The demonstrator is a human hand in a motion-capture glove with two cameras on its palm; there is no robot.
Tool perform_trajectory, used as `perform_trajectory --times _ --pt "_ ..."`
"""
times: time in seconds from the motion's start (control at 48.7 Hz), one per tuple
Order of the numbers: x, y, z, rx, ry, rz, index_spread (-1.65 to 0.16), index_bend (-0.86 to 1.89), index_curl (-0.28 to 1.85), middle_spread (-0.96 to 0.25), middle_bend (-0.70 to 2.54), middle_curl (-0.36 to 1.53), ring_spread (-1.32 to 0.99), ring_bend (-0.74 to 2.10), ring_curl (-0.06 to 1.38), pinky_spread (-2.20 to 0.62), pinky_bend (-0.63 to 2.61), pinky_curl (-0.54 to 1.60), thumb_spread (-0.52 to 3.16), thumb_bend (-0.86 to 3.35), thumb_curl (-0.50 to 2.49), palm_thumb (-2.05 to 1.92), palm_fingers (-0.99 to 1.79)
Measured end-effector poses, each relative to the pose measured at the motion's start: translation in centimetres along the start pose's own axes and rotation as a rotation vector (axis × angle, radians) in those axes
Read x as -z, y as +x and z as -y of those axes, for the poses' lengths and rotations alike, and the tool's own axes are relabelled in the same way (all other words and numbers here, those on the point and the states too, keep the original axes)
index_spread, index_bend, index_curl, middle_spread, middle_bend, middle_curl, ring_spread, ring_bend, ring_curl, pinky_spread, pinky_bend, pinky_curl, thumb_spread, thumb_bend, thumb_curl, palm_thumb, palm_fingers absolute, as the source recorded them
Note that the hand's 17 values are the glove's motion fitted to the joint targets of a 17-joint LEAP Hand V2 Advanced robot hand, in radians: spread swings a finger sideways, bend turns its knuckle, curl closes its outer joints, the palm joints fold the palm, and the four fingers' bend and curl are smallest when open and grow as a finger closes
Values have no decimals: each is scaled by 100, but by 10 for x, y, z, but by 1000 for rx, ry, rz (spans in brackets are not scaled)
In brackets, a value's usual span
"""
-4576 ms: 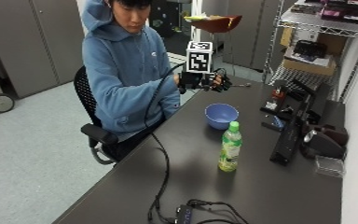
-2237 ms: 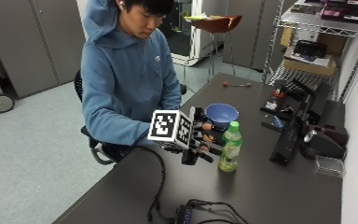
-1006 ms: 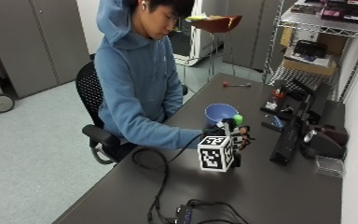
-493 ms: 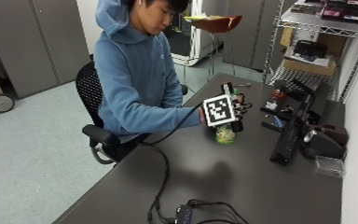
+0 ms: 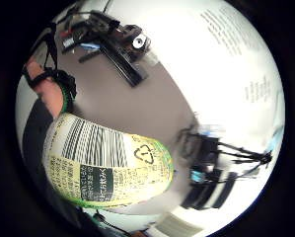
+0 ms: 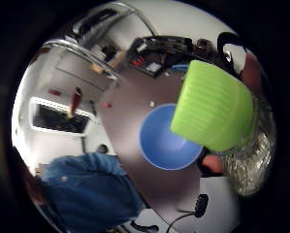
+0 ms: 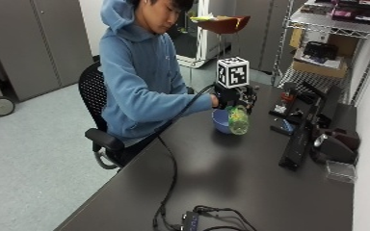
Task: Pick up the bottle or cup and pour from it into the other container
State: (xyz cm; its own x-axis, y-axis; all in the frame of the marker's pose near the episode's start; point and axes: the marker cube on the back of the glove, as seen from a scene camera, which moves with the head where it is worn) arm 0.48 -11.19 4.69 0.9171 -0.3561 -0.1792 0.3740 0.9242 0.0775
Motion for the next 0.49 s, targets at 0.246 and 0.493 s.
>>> perform_trajectory --times 0.246,0.493 --pt "-2 -31 11 104 -185 -490 -8 15 42 -4 29 51 -11 52 45 -6 35 38 25 -4 68 105 115" --pt "-6 -57 24 159 -254 -646 -9 15 41 -5 28 51 -12 51 45 -7 34 38 26 -4 69 105 114"
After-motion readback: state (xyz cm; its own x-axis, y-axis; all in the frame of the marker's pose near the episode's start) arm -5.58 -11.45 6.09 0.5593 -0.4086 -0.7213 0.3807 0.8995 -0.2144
